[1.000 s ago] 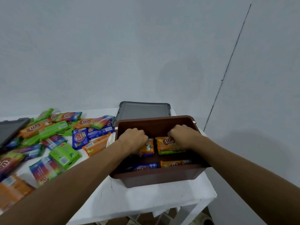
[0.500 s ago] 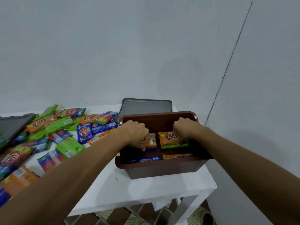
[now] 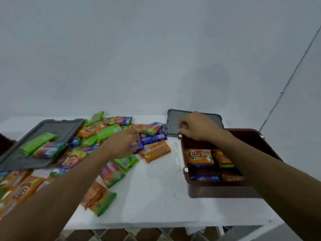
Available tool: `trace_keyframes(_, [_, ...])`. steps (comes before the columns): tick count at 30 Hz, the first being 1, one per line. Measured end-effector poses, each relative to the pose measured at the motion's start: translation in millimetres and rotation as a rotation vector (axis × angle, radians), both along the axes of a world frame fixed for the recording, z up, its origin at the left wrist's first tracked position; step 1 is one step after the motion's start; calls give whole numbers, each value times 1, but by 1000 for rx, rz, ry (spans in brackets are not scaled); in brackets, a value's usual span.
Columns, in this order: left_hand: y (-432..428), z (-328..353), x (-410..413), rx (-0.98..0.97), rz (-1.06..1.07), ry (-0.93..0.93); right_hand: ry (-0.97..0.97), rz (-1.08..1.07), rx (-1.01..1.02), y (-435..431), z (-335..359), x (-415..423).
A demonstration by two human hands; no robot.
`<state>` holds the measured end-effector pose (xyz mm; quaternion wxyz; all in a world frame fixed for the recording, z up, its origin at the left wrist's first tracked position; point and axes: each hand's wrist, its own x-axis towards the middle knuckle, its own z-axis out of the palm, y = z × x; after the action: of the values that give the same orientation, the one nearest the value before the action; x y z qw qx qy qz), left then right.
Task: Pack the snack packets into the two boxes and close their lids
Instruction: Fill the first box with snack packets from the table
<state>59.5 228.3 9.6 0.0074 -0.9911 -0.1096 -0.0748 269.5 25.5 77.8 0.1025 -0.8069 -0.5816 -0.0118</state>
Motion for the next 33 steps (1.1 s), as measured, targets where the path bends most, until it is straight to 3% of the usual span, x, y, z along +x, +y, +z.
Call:
trace_keyframes(5, [55,-21,-34,-73,98,218,-29,125,-220,57,-15,-43])
trace_keyframes(10, [65,-40,-40,-200,-99,291,-194,151,-525,100,-56,-67])
trace_keyframes(16, [79,-42,-32,-143,-244,366,-251,71,-613,115,-90,-73])
trace_keyframes(20, [87,-41,-33,-222,-255,397,-256,22,-669,114,-89,-70])
trace_keyframes(24, [89,-47,-34,-224,-287,319,31,-118,-677,114,-83,-75])
trace_keyframes(28, [83,-57,-32,-85,-289,350,368,-202,-474,116,-58,-78])
trace_keyframes(31, [77,-58,-34,-62,-273,331,823,-269,-301,113,-31,-73])
trace_keyframes(33, [71,-49,-34,-233,-215,259,1182,-337,-193,104,-18,-68])
